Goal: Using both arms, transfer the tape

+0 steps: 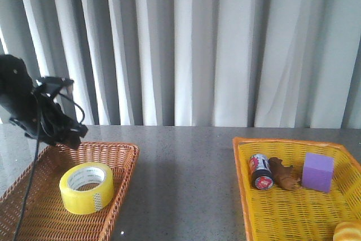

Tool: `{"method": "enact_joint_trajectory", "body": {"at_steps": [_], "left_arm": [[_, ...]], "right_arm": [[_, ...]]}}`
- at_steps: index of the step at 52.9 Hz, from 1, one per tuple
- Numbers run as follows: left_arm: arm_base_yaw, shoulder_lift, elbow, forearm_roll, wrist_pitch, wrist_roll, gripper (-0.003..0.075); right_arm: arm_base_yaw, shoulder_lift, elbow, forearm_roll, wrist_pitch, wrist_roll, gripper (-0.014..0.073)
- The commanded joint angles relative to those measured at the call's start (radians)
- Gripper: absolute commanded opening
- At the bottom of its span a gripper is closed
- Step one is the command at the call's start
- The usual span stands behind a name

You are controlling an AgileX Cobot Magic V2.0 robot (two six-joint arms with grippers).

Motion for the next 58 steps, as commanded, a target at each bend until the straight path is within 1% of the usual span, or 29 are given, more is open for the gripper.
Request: {"method": "enact_joint_trajectory", "body": {"at_steps": [1,7,11,15,17,22,26,30,34,35,40,45,47,49,52,58], "left_arm": [[-0.005,-0.188,-0.03,-0.023,-0.007,-0.027,0.0388],[-0.005,-0.32,-0.03,-0.023,-0.007,-0.028,0.0327],[-0.005,-0.413,-0.03,-0.024,-0.007,-0.028,0.0253],[-0.005,-0.494,-0.03,-0.023,-0.007,-0.028,0.0167],[-0.005,-0.539,-0.026,-0.023,-0.007,-0.027,0.0111],[-0.005,-0.651,0.026,-0.023,-0.007,-0.012,-0.0011],[-0.005,-0.753,0.132,-0.023,-0.009,0.0,-0.0008],[-0.005,-0.866,0.257,-0.024,-0.044,0.0,-0.0008],[-0.005,-1.007,0.462,-0.042,-0.138,-0.002,-0.0007],[-0.005,-1.044,0.497,-0.05,-0.17,-0.002,-0.0007],[-0.005,-1.223,0.776,-0.091,-0.35,-0.003,-0.0007],[-0.005,-1.409,1.03,-0.124,-0.517,-0.051,-0.0007],[-0.005,-1.488,1.126,-0.132,-0.562,-0.057,-0.0007],[-0.005,-1.567,1.211,-0.148,-0.586,-0.055,-0.0007],[-0.005,-1.671,1.298,-0.168,-0.6,-0.055,-0.0007],[-0.005,-1.886,1.473,-0.151,-0.576,-0.051,-0.0006]], "right_arm": [[-0.004,0.01,-0.026,-0.012,-0.069,0.0,-0.0006],[-0.004,0.01,-0.026,-0.012,-0.069,0.0,-0.0006],[-0.004,0.01,-0.026,-0.012,-0.069,0.0,-0.0006],[-0.004,0.01,-0.026,-0.012,-0.069,0.0,-0.0006],[-0.004,0.01,-0.026,-0.012,-0.069,0.0,-0.0006],[-0.004,0.01,-0.026,-0.012,-0.068,0.0,-0.0006],[-0.004,0.01,-0.026,-0.012,-0.068,0.0,-0.0006],[-0.004,0.01,-0.026,-0.012,-0.068,0.0,-0.0006],[-0.004,0.01,-0.026,-0.012,-0.068,0.0,-0.0006],[-0.004,0.01,-0.026,-0.012,-0.068,0.0,-0.0006],[-0.004,0.01,-0.026,-0.012,-0.068,0.0,-0.0006],[-0.004,0.01,-0.026,-0.012,-0.068,0.0,-0.0006],[-0.004,0.01,-0.026,-0.012,-0.068,0.0,-0.0006],[-0.004,0.01,-0.026,-0.012,-0.068,0.0,-0.0006],[-0.004,0.01,-0.026,-0.012,-0.068,0.0,-0.0006],[-0.004,0.01,-0.026,-0.012,-0.068,0.0,-0.0006]]}}
